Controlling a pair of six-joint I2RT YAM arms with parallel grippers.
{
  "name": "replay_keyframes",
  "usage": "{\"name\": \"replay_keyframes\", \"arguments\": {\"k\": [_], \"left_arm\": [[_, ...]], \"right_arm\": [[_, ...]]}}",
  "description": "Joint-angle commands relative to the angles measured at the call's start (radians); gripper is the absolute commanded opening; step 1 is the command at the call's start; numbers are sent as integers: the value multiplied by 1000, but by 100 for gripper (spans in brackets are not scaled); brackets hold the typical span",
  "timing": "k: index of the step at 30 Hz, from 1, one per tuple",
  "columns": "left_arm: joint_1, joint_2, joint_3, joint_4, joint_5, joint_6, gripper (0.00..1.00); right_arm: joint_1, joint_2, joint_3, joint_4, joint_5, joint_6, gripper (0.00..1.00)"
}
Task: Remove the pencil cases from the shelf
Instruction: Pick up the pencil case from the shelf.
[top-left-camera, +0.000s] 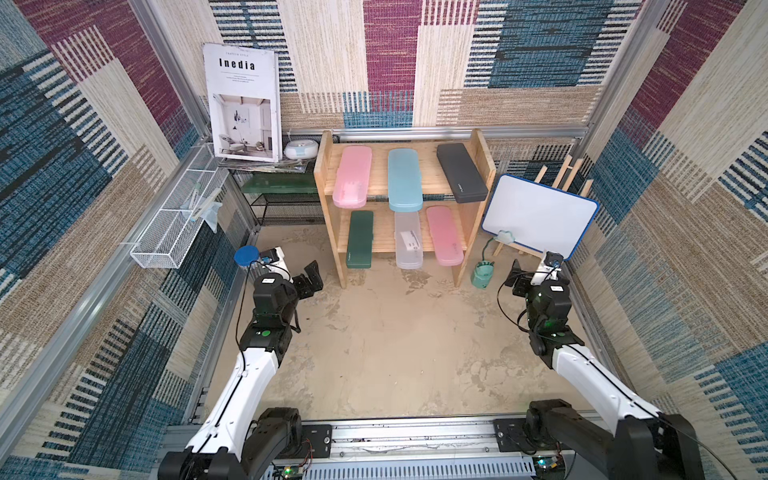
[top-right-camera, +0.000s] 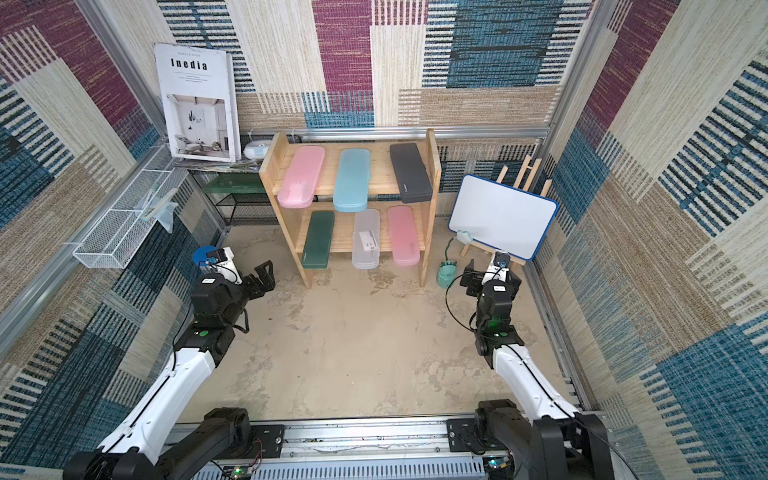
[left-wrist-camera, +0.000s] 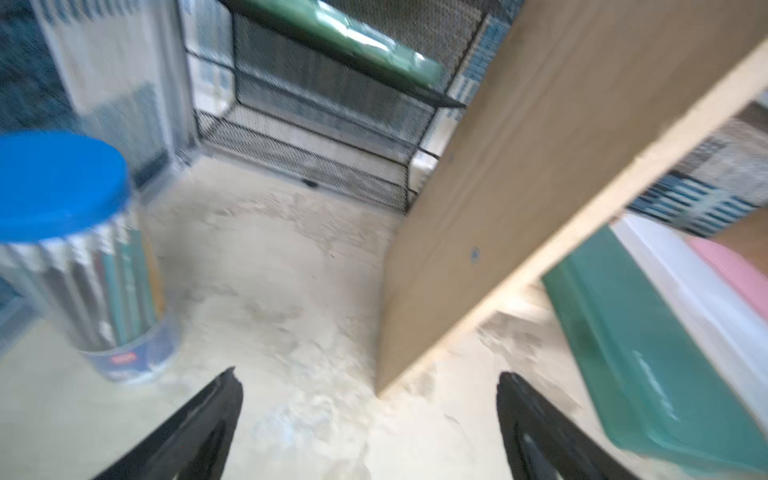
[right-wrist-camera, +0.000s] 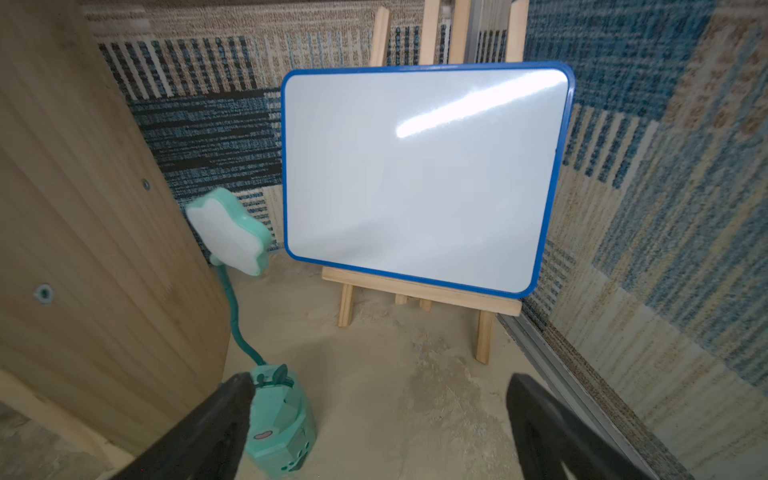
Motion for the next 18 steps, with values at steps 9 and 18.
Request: {"name": "replay_keyframes", "arguments": {"k": [9, 18], "left_arm": [[-2, -33, -45, 93, 463, -597, 99], [-23, 113, 18, 185, 568, -689, 99]], "right_arm": [[192, -138, 238, -588, 257, 41, 99], [259, -110, 288, -649, 232, 63, 99]]}}
